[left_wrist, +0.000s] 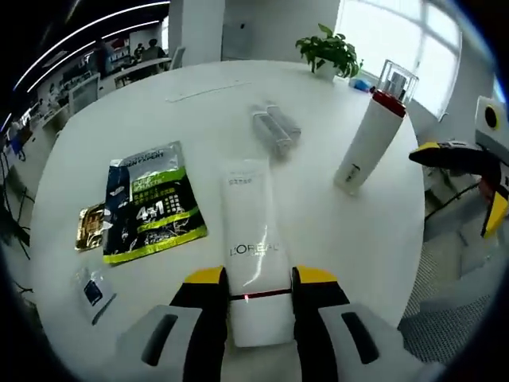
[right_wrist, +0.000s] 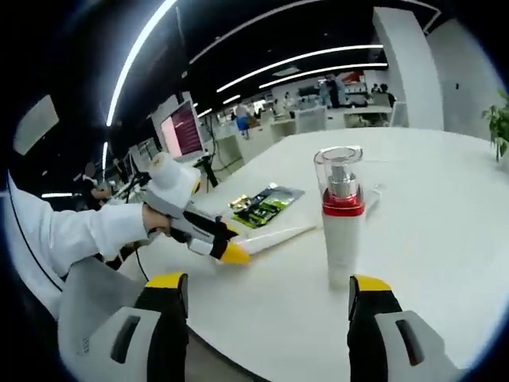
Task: Arrange the skincare products in the storage area until every visible bottle or jar stands upright without overlapping.
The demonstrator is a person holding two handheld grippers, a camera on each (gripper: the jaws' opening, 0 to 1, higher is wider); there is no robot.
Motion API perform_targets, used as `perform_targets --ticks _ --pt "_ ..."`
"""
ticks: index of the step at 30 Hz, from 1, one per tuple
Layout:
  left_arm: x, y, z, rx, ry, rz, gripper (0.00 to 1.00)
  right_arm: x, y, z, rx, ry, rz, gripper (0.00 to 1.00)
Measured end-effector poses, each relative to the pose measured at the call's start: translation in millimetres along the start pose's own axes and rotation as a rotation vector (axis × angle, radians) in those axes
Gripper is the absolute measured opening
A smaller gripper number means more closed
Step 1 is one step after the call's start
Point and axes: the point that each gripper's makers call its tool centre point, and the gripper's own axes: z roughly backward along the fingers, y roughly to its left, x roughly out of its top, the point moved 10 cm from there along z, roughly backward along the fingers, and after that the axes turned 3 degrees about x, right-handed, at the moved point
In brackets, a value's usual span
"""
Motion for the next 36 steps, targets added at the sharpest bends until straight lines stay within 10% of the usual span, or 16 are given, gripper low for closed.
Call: perform_targets --ticks 9,13,24,36 --pt "-2.7 2.2 15.2 -0.006 -0.021 0.055 0.27 4.8 20.2 -14.6 0.170 -0.062 -0.239 0.59" --pt "-1.4 -2.0 23.1 -0.002 -0.039 0.060 0.27 5.9 25.3 -24.8 0.153 -0.034 -0.246 0.63" --pt "1.5 -6.2 34.6 -0.009 -0.079 0.082 0.26 -8.3 29.4 -61.5 0.127 -0.062 -0.789 0.67" --pt "-3.4 -16.0 42.2 -0.031 -0.081 0.088 0.26 -18.4 11.9 -88.9 0.064 -0.137 -1.093 0.56"
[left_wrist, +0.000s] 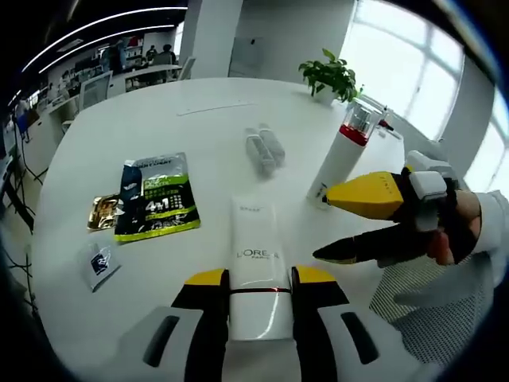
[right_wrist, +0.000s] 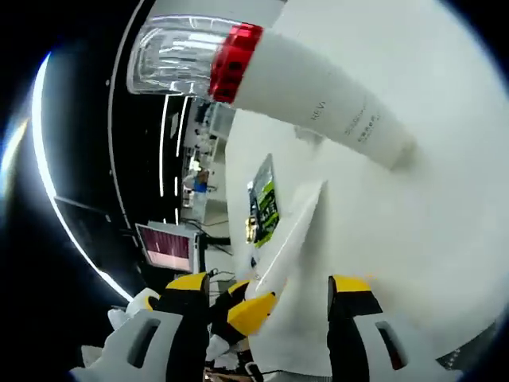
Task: Arrange the skincare products in the storage area until every visible bottle or jar stands upright without overlapping.
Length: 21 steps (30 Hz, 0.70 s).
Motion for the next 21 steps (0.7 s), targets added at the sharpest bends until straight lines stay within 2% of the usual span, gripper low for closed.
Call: perform_targets --ticks 1,4,9,10,15,21 --pt "-0.6 -0.6 0.2 -0.006 0.001 0.006 0.26 -0.2 -2.4 -1.6 -0.025 -0.001 0.014 0.57" --pt "-2.3 -2.9 0.6 -0.017 0.005 0.026 0.26 -0.2 -6.5 -4.1 -0.040 -0.001 0.016 0.58" --pt "-5.7 -6.9 1.8 -0.034 0.024 0.019 0.26 7.9 -15.1 -8.7 -0.077 -0.052 -0.022 0.55" --pt "-6.7 -8.8 2.8 -0.039 0.026 0.019 0.26 8.1 -15.6 -10.6 -0.079 -0.048 -0.048 0.53" --pt "-7.1 -13.6 3.9 -0.066 0.028 0.042 0.26 7.4 -14.7 -15.3 -0.082 -0.048 -0.007 0.49" --pt "-13.6 -17.0 7.6 -0.094 0.043 0.059 0.26 13.5 -22.9 -13.6 -0.086 -0.084 -0.052 0.40"
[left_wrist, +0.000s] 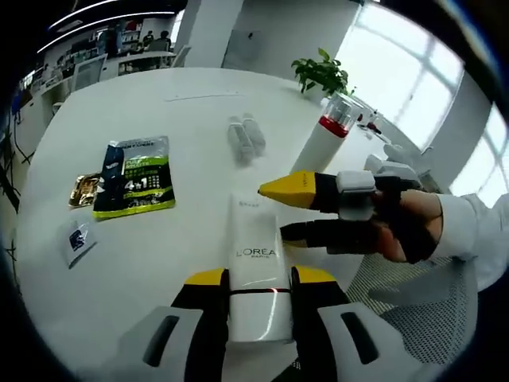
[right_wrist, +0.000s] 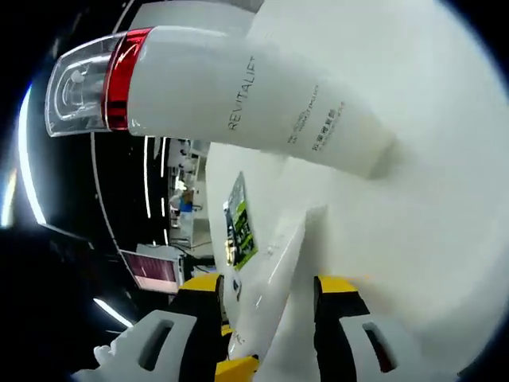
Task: Arrange the skincare products in the storage area until every visible bottle or jar stands upright without overlapping.
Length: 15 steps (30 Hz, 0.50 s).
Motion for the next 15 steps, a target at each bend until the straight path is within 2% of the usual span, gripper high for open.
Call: perform_targets --ticks 5,8,15 --pt "-4.9 -3.5 2.6 -0.042 0.012 0.009 0.26 7.5 -2.9 -0.6 -0.017 -0.023 0.019 0.33" --pt "-7.4 -7.4 2.3 -0.054 0.024 -0.016 0.26 7.0 -2.7 -0.9 -0.020 -0.023 0.022 0.31" --pt "-9.5 -9.0 0.9 -0.056 0.036 -0.053 0.27 7.6 -5.5 0.0 -0.039 -0.027 0.017 0.25"
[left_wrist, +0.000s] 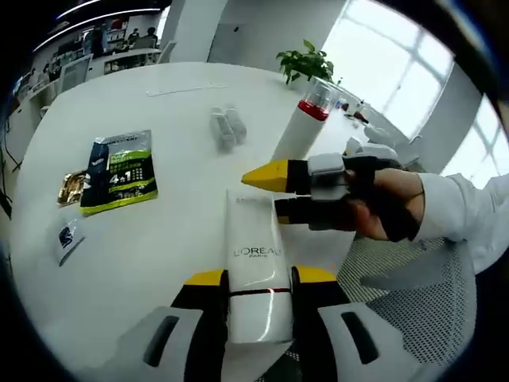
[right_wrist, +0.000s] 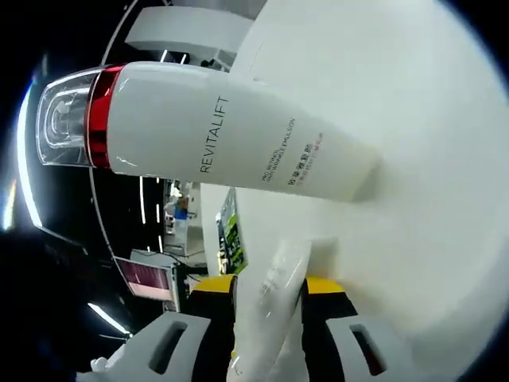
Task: Arrange the skincare products in the storage area until every visible bottle or jar stands upright without overlapping.
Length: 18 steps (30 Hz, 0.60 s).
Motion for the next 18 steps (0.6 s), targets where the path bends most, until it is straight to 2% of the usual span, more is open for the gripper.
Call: perform_targets --ticks 2,3,5,6,8,14,18 --pt "-1.8 -1.0 -1.9 0.004 0.016 -0.026 0.27 0.5 -3.2 0.0 -0.016 0.004 -0.011 0.18" --pt "-2.8 -1.2 -2.5 0.004 0.026 -0.028 0.27 1.0 -4.2 0.1 -0.020 0.005 -0.014 0.11" --pt "-5.3 -2.1 -4.2 0.009 0.046 -0.059 0.27 3.1 -1.8 0.1 -0.002 0.001 -0.023 0.03" --pt "-5.1 -3.2 -5.5 0.014 0.045 -0.068 0.27 4.8 4.1 -0.9 0.041 0.010 0.058 0.02" --pt "-4.6 -3.2 -5.2 0.013 0.046 -0.066 0.27 6.0 9.4 -1.4 0.056 0.012 0.127 0.01" --pt "-4.4 -2.2 -7.5 0.012 0.041 -0.085 0.27 6.8 14.1 0.0 0.089 0.008 0.101 0.00" --pt "-6.8 -2.5 -10.7 0.011 0.056 -0.124 0.28 7.1 23.0 -0.9 0.127 0.031 0.182 0.00"
